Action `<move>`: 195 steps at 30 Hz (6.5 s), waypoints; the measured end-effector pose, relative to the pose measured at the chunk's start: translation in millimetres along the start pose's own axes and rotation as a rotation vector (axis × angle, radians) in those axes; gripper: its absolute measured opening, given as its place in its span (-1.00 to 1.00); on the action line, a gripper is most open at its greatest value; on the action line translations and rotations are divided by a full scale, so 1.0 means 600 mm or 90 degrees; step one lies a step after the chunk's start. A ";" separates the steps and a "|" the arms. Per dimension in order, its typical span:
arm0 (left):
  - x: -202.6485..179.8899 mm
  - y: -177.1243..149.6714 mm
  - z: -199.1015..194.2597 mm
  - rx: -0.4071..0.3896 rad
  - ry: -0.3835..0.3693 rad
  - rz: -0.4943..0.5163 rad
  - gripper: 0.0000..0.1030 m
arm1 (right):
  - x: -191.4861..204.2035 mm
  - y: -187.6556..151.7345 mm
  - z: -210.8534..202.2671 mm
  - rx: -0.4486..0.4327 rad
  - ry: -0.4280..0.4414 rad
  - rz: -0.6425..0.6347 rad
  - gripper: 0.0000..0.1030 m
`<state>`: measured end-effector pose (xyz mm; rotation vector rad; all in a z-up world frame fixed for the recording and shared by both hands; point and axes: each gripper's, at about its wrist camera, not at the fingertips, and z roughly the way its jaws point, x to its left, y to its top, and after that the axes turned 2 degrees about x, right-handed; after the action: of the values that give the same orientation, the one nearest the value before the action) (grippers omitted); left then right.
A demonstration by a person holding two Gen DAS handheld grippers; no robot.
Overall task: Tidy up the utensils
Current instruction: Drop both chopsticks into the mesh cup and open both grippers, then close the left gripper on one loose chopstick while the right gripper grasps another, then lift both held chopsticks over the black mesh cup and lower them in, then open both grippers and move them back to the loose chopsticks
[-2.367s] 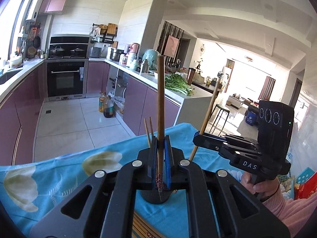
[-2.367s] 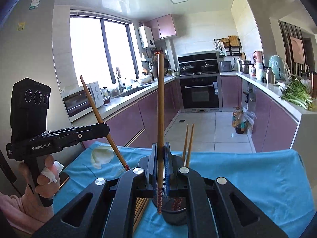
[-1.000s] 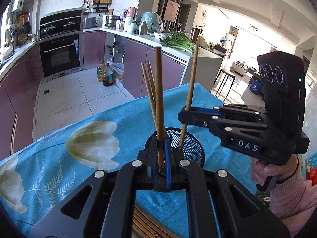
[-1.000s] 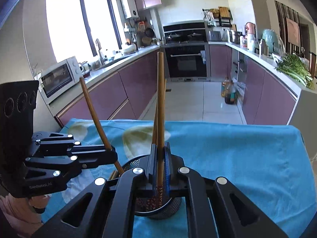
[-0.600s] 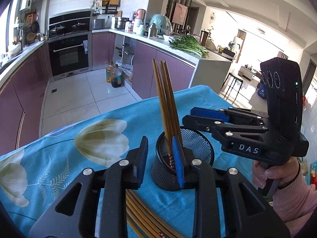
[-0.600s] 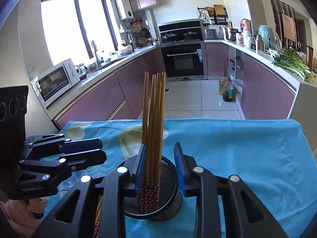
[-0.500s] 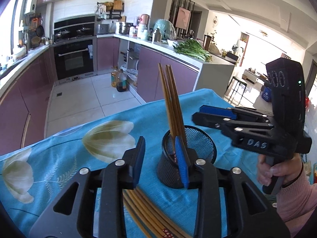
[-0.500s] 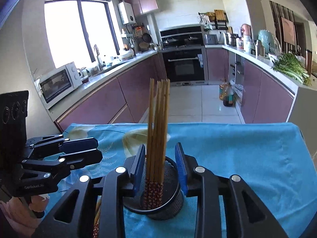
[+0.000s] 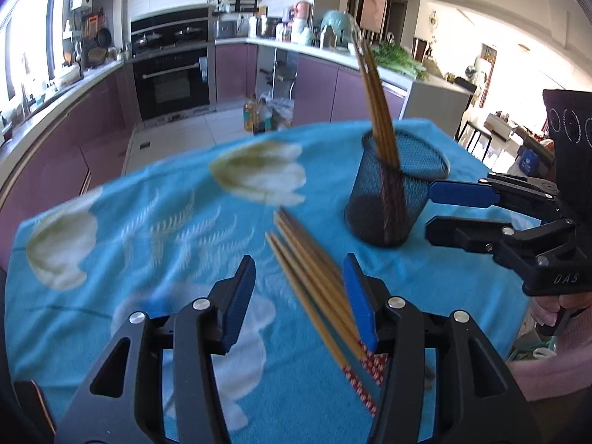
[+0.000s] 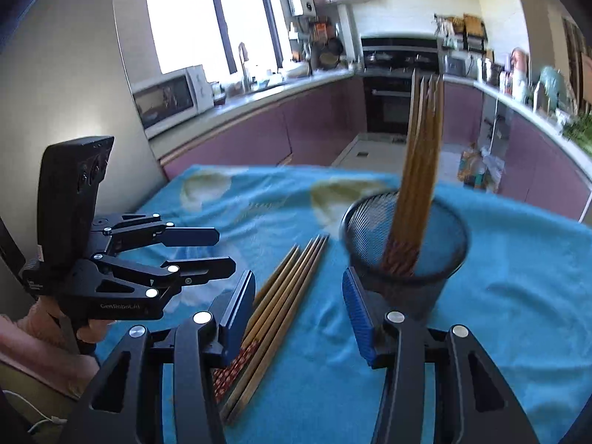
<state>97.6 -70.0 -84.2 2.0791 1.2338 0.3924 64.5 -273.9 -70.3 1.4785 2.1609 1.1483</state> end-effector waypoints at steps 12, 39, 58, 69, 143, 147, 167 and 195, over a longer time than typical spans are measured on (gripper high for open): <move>-0.010 -0.058 0.060 0.081 0.007 -0.003 -0.05 | -0.003 -0.046 0.073 0.096 -0.003 0.050 -0.26; 0.003 -0.052 0.087 0.104 0.024 -0.016 -0.25 | 0.016 -0.042 0.105 0.118 -0.056 0.025 -0.40; 0.018 -0.046 0.094 0.095 0.008 -0.074 -0.80 | -0.006 -0.028 0.124 0.101 -0.040 0.081 -0.87; 0.012 -0.053 0.069 0.084 -0.007 -0.063 -0.85 | 0.009 -0.031 0.100 0.099 -0.001 0.041 -0.89; -0.067 0.220 -0.139 -0.199 -0.190 0.008 -0.86 | -0.072 0.124 -0.163 -0.234 -0.071 0.016 -0.89; -0.085 0.224 -0.130 -0.197 -0.170 0.017 -0.86 | -0.084 0.128 -0.148 -0.229 -0.077 0.024 -0.89; -0.094 0.216 0.014 -0.025 -0.146 0.057 -0.86 | -0.130 0.098 -0.037 -0.078 -0.081 0.076 -0.88; -0.014 0.140 -0.058 -0.131 -0.025 -0.024 0.01 | -0.075 0.071 -0.071 -0.129 -0.044 0.050 -0.19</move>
<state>129.0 -90.0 -1.0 1.8778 1.1566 0.4414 85.9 -325.7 -20.1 1.5004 1.8953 1.2801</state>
